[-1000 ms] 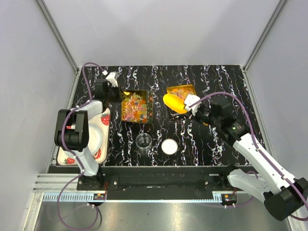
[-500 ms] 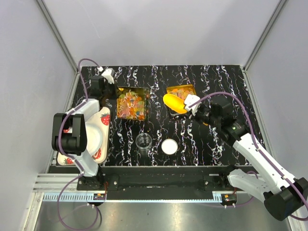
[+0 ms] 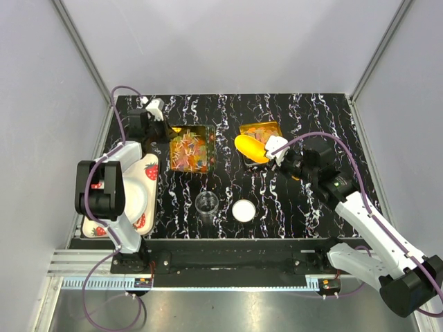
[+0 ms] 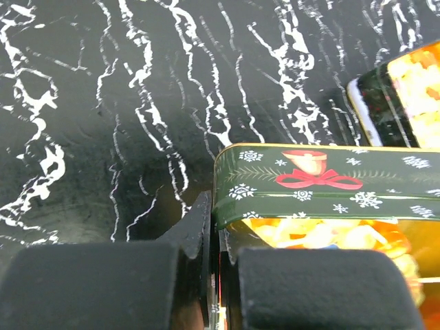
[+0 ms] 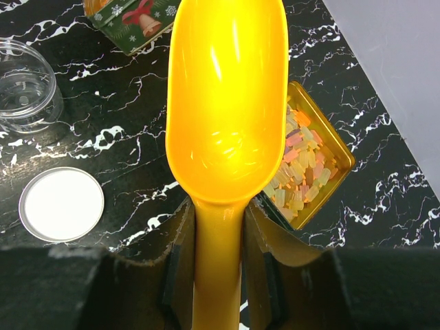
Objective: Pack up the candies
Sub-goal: Adjust the storage box at the center of the board.
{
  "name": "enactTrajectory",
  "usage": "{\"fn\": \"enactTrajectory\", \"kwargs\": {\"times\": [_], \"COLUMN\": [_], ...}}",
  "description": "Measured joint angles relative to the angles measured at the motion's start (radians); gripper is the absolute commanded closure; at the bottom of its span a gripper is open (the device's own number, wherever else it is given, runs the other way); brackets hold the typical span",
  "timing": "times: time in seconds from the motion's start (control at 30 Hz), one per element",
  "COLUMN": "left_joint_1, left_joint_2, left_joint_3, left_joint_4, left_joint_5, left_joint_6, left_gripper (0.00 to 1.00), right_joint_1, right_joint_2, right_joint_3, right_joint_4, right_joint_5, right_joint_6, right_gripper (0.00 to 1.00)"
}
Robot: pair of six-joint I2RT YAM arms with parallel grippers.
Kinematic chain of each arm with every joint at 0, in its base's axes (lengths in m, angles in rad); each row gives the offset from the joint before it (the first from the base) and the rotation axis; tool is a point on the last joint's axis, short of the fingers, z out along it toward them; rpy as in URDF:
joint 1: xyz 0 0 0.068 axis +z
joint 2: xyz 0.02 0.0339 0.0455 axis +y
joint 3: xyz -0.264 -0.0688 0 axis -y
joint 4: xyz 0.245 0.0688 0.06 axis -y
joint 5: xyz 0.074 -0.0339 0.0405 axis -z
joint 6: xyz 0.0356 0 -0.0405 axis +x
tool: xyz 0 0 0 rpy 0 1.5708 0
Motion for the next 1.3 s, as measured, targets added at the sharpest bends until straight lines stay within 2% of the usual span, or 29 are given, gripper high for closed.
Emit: {"fn": "enactTrajectory", "kwargs": {"times": [0.3, 0.7, 0.9, 1.1, 1.3], "left_joint_1": [-0.017, 0.017, 0.006, 0.001, 0.000], "left_joint_2": [0.000, 0.000, 0.000, 0.004, 0.061], "left_joint_3": [0.004, 0.010, 0.061, 0.094, 0.160], "left_joint_4": [-0.001, -0.007, -0.113, -0.147, -0.234], "left_joint_5": [-0.010, 0.013, -0.054, -0.092, -0.112], "left_joint_6": [0.014, -0.003, 0.013, 0.029, 0.050], "left_gripper": [1.00, 1.00, 1.00, 1.00, 1.00], "right_joint_1": [0.000, 0.000, 0.000, 0.000, 0.000], "right_joint_2": [0.000, 0.000, 0.000, 0.000, 0.010], "right_joint_3": [0.000, 0.000, 0.000, 0.000, 0.002], "right_joint_4": [0.000, 0.000, 0.000, 0.000, -0.002], "right_joint_5": [0.000, 0.000, 0.000, 0.000, 0.000], "right_joint_6": [0.000, 0.000, 0.000, 0.000, 0.000], "right_gripper": [1.00, 1.00, 1.00, 1.00, 1.00]}}
